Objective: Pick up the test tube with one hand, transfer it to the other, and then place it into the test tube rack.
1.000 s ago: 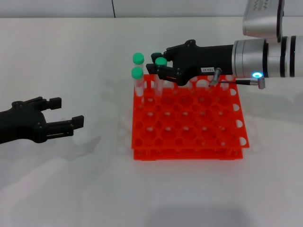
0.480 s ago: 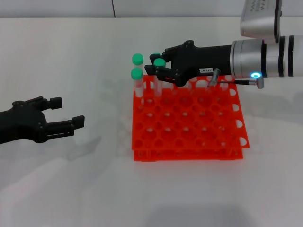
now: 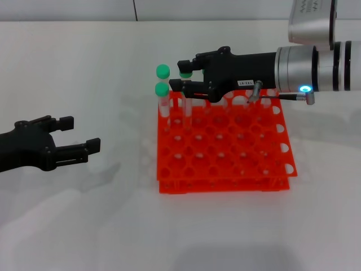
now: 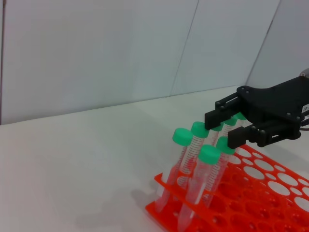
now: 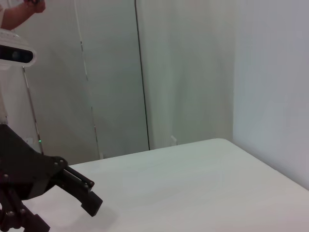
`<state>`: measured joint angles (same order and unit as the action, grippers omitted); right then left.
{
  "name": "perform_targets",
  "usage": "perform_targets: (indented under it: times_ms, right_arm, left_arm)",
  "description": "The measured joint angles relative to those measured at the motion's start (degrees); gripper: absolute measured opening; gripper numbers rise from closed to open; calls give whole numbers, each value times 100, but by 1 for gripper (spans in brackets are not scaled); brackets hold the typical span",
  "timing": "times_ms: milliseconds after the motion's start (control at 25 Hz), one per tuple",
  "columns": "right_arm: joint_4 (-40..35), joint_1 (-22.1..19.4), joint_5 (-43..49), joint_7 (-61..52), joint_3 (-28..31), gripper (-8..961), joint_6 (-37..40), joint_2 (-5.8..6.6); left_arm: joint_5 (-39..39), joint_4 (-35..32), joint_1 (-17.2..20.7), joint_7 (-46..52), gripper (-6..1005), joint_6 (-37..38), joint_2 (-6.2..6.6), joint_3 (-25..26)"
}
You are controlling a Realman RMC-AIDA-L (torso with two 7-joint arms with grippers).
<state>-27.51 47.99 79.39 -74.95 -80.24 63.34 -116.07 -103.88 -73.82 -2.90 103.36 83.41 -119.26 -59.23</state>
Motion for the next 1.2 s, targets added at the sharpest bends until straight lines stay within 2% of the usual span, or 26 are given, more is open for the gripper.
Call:
perform_targets:
  times_ms: [160,440,560,800,920,960,1000,1080,1200]
  right_arm:
    - [0,0,-2,-1,1,445,-2,-2]
    - [-297,-132,-5,-98,28,450,257,21]
    - [-710,-478,-3,-189,46,466,525,67]
    - [-1695,-1712,37,-149,469,497,912,142]
    - [-1679,-2045,42,-72,822,513,1308,236]
    - [-1679,-2045,42,-72,822,518,1308,236]
    - [-1532,-2247,51,41,1061,523,1630,331]
    - [-1447,-2328,56,126,1121,534,1745,367]
    - [-1213,-2455,109,290,1161,604,1853,422]
  left_arm:
    - [0,0,1,0,895,0,0,0]
    - [103,-1,42,-52,895,11,6,25]
    - [172,11,54,-215,894,158,-1,212]
    - [451,333,-18,-639,894,433,4,453]
    - [543,597,-61,-962,894,619,8,662]
    - [563,703,-91,-1083,894,698,9,721]
    - [572,853,-144,-1216,894,792,16,795]
    - [570,1204,-287,-1503,894,1063,37,1016]
    - [408,1727,-538,-1756,894,1486,138,1379]
